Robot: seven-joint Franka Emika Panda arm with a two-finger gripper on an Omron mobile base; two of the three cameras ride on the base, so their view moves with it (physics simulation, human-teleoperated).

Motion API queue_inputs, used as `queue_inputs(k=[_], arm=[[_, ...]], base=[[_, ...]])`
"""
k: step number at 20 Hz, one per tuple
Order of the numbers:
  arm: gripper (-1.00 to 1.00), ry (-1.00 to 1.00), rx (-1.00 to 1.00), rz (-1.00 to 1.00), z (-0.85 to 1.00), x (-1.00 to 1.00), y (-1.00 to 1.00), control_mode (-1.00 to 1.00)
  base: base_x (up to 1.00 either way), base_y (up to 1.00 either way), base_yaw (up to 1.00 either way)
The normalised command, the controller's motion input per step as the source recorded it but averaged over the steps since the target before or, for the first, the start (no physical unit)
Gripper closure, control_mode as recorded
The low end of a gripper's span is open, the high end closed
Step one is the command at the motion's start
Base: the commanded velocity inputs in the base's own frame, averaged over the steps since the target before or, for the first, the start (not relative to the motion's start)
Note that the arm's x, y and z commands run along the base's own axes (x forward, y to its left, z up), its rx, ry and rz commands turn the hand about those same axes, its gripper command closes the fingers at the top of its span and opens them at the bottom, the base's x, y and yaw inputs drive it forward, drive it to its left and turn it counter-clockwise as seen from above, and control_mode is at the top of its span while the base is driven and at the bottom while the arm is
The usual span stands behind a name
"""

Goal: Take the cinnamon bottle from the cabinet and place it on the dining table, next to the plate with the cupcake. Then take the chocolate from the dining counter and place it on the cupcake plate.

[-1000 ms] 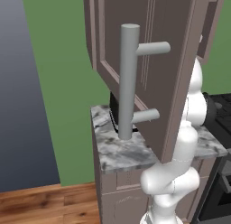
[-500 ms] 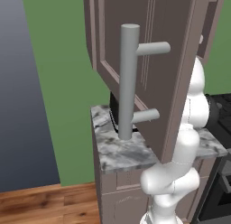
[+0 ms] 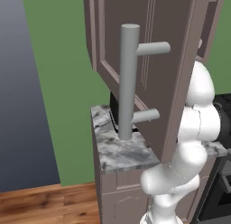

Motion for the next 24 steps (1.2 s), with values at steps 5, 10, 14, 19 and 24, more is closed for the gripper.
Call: queue_inputs(k=[5, 10, 14, 19, 24], arm=[[1.0, 0.0, 0.0, 0.01, 0.15, -0.5, 0.3, -1.0], [1.0, 0.05, 0.01, 0.08, 0.19, -0.52, 0.2, -1.0], [1.0, 0.06, 0.03, 0.21, 0.12, -0.6, 0.16, -1.0], [1.0, 0.06, 0.07, 0.35, 0.01, -0.64, 0.15, -1.0], [1.0, 0.0, 0.01, 0.53, 0.01, -0.6, 0.11, -1.0]], base=[[0.0, 0.0, 0.0], [0.0, 0.0, 0.0], [0.0, 0.0, 0.0], [0.0, 0.0, 0.0], [0.0, 0.0, 0.0]])
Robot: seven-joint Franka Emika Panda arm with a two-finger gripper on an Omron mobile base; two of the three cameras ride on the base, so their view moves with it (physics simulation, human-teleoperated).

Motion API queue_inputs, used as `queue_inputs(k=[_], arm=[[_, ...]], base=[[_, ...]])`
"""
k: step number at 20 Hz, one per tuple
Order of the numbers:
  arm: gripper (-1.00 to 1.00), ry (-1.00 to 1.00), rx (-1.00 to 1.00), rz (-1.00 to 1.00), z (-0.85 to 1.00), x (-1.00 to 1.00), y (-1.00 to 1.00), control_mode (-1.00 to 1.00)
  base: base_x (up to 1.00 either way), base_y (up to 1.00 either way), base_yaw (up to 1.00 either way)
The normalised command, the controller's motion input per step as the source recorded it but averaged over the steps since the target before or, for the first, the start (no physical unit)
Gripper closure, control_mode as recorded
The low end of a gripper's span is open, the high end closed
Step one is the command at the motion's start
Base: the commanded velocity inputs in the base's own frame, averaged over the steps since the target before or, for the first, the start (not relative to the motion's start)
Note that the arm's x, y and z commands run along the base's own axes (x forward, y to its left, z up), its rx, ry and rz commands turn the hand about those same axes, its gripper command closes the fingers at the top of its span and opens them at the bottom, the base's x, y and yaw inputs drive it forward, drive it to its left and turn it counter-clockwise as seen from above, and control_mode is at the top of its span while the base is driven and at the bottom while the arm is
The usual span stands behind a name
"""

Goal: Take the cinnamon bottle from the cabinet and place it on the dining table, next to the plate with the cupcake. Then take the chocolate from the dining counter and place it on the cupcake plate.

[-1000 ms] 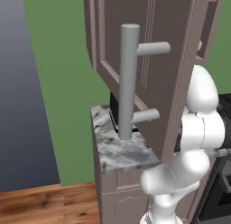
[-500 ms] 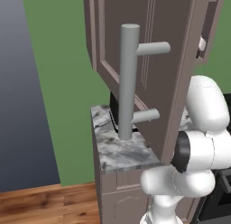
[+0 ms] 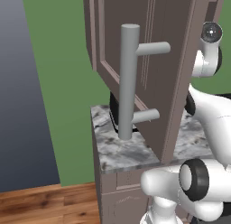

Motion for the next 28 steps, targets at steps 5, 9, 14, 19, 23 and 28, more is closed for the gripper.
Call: queue_inputs(k=[5, 9, 14, 19, 23, 28], arm=[[1.0, 0.0, 0.0, 0.46, 0.14, -0.61, 0.17, -1.0], [1.0, 0.06, 0.01, 0.31, 0.2, -0.6, 0.13, -1.0], [1.0, 0.11, 0.0, 0.25, 0.28, -0.53, 0.15, -1.0], [1.0, 0.05, 0.0, 0.2, 0.19, -0.54, 0.2, -1.0], [1.0, 0.0, -0.01, 0.06, 0.0, -0.52, 0.26, -1.0], [1.0, -0.02, 0.0, 0.0, -0.19, -0.51, 0.25, -1.0]], base=[[0.0, 0.0, 0.0], [0.0, 0.0, 0.0], [0.0, 0.0, 0.0], [0.0, 0.0, 0.0], [0.0, 0.0, 0.0], [0.0, 0.0, 0.0]])
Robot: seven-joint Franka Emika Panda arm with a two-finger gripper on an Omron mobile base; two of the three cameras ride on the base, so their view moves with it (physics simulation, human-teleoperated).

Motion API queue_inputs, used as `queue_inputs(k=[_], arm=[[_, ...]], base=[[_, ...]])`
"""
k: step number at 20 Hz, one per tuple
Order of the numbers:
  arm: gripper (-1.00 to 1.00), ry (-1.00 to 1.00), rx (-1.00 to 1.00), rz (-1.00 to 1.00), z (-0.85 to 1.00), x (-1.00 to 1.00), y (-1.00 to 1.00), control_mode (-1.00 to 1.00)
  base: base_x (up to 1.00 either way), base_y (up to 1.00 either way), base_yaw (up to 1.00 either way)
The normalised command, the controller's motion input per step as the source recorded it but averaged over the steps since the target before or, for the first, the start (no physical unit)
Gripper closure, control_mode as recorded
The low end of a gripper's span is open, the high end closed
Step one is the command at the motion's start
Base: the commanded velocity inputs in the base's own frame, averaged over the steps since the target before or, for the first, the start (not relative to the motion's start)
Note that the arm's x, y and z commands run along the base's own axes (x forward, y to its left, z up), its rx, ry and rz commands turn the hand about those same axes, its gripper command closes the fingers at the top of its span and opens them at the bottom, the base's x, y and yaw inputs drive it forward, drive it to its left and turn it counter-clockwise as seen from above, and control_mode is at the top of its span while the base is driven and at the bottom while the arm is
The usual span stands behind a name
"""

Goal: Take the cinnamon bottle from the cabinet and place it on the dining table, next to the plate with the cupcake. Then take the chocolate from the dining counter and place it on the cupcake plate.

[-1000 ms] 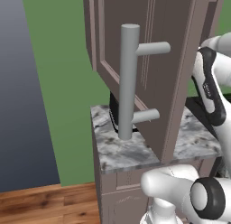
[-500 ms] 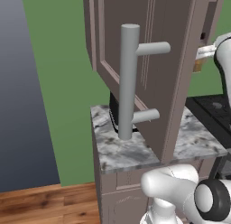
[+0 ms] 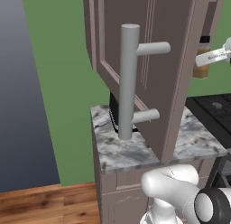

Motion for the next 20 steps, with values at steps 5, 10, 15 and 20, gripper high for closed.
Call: queue_inputs(k=[5, 10, 15, 20], arm=[[1.0, -0.01, 0.0, 0.0, -0.24, -0.35, 0.3, -1.0], [1.0, 0.0, 0.0, 0.01, -0.06, -0.12, 0.04, -1.0], [1.0, 0.0, 0.0, 0.0, 0.0, 0.0, 0.0, -1.0], [1.0, 0.0, 0.0, 0.0, 0.0, 0.0, 0.0, -1.0]], base=[[0.0, 0.0, 0.0], [0.0, 0.0, 0.0], [0.0, 0.0, 0.0], [0.0, 0.0, 0.0]])
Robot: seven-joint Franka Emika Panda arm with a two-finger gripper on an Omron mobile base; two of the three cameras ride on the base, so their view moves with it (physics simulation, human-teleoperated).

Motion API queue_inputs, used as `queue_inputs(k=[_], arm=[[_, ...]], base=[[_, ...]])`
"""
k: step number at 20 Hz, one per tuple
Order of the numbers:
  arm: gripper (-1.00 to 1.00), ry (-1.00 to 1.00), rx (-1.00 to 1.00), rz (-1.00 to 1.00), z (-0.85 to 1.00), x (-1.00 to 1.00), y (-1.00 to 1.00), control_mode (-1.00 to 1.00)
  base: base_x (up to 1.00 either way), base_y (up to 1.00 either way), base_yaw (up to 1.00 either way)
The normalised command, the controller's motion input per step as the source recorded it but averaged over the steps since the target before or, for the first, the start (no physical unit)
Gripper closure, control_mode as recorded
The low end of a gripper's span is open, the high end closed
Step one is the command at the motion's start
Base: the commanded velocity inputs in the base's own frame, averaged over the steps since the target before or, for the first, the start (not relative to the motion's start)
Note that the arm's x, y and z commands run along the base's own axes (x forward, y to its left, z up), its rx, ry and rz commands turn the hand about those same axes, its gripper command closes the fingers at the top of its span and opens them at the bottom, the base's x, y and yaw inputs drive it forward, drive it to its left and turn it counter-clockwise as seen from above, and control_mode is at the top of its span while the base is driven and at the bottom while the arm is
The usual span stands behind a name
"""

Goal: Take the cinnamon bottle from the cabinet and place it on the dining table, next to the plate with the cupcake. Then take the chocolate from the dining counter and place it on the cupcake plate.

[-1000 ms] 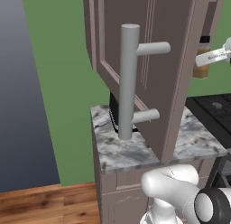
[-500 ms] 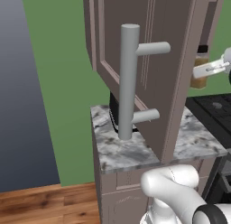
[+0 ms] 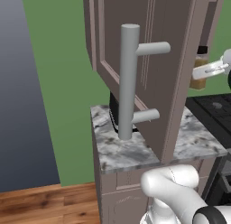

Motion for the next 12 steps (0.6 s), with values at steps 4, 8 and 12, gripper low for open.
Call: queue_inputs(k=[4, 8, 12], arm=[[1.0, 0.0, 0.0, 0.0, 0.0, -0.01, 0.0, 1.0], [1.0, 0.0, 0.0, 0.0, 0.0, 0.0, 0.0, 1.0], [1.0, 0.0, 0.0, 0.0, 0.0, 0.0, 0.0, 1.0]], base=[[-0.21, 0.01, 0.0], [-0.54, 0.07, 0.0], [-0.64, 0.02, 0.0]])
